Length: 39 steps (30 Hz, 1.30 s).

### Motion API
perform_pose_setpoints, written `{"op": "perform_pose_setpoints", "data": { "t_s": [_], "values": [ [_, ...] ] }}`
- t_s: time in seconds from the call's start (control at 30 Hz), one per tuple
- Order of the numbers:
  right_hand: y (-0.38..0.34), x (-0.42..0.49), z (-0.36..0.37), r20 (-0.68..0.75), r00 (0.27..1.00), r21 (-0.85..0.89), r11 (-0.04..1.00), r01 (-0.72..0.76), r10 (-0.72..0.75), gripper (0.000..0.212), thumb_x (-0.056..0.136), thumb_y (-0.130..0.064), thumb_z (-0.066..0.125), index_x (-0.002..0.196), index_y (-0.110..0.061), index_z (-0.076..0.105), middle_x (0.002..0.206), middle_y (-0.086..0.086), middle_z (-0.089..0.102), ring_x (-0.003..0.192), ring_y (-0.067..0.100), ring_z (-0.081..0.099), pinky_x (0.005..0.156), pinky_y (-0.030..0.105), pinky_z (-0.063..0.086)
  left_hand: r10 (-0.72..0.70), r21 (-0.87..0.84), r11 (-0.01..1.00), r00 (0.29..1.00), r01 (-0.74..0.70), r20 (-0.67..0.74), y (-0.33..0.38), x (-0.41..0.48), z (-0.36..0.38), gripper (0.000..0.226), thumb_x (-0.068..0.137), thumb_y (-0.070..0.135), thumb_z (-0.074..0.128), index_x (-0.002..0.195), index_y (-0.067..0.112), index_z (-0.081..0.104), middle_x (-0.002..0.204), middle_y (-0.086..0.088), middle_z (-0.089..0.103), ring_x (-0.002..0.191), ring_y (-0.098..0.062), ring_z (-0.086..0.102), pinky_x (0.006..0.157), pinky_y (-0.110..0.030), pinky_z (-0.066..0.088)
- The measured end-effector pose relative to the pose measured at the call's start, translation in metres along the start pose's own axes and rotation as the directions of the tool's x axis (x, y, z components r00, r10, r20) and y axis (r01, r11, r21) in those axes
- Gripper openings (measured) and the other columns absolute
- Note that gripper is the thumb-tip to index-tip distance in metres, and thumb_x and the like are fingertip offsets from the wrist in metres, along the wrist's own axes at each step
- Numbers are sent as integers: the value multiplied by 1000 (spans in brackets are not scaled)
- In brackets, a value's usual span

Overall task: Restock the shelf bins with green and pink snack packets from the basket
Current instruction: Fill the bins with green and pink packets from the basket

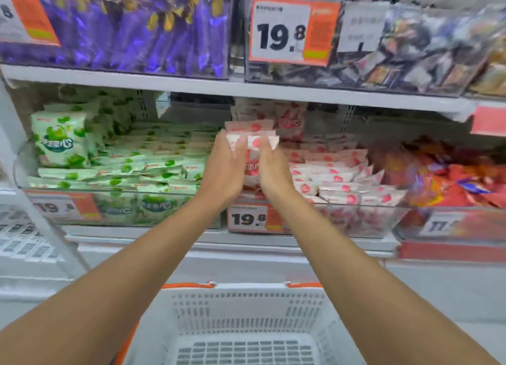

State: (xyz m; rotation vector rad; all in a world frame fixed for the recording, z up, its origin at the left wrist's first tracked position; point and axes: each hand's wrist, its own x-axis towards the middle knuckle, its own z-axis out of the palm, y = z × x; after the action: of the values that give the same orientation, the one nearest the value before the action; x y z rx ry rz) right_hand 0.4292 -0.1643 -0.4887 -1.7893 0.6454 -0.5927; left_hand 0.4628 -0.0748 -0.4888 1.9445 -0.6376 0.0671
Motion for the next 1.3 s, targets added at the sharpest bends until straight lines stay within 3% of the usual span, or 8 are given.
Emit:
{"op": "perform_pose_setpoints", "data": {
  "t_s": [0.1,0.17,0.3,0.47,0.67,0.9,1.03,1.3],
  "values": [
    [2,4,5,88,996,0,1000,0,0,80,80,-69,25,140,-19,46,138,7,54,125,27,52,105,46,40,-76,-10,997,995,75,-64,1,7,10,46,104,43,31,141,16,37,134,-3,55,126,-27,50,92,-29,36],
    [4,17,-6,80,995,143,987,-76,65,86,75,-75,28,137,-20,49,139,4,54,125,24,51,106,45,38,-37,2,999,988,38,-147,-3,11,17,31,103,40,35,123,21,47,108,3,65,104,-25,61,84,-34,44],
    [-4,56,-30,20,992,289,949,-128,128,56,101,-48,26,131,-9,53,119,-2,54,106,19,49,90,32,33,-44,-16,999,977,41,-211,-8,11,22,45,99,49,33,129,18,46,92,9,66,89,-16,61,83,-38,45],
    [-11,79,-4,257,955,433,866,-251,149,54,96,-58,37,88,-12,62,90,13,69,89,32,65,96,46,49,-40,-16,999,980,37,-195,-9,11,22,37,101,45,33,115,18,53,75,30,60,79,-9,60,72,-33,43],
    [1,91,0,262,960,475,853,-215,96,58,94,-62,36,83,-12,62,95,19,69,93,37,65,99,51,48,-7,-38,999,985,0,-174,-8,14,19,31,101,42,37,113,19,54,77,32,60,79,-7,61,75,-31,46],
    [8,94,-11,154,984,314,940,-131,86,53,94,-55,38,93,-14,71,95,10,74,95,32,69,93,45,52,-58,-160,986,990,38,-126,-1,24,13,21,100,33,40,113,24,53,85,8,69,77,1,65,67,-20,54],
    [9,100,-12,58,990,327,935,-140,128,19,89,-20,59,96,-8,71,99,14,73,98,36,67,88,45,54,-123,-213,972,987,99,-104,5,42,9,26,99,34,38,107,20,58,100,-4,68,95,-23,66,87,-45,52],
    [8,100,-18,20,999,259,966,25,-31,16,75,-4,66,79,-17,75,93,13,74,93,31,70,86,50,56,-111,-159,983,990,96,-87,1,50,13,31,100,35,35,116,18,56,101,-5,67,93,-22,66,81,-41,54]
  ]
}}
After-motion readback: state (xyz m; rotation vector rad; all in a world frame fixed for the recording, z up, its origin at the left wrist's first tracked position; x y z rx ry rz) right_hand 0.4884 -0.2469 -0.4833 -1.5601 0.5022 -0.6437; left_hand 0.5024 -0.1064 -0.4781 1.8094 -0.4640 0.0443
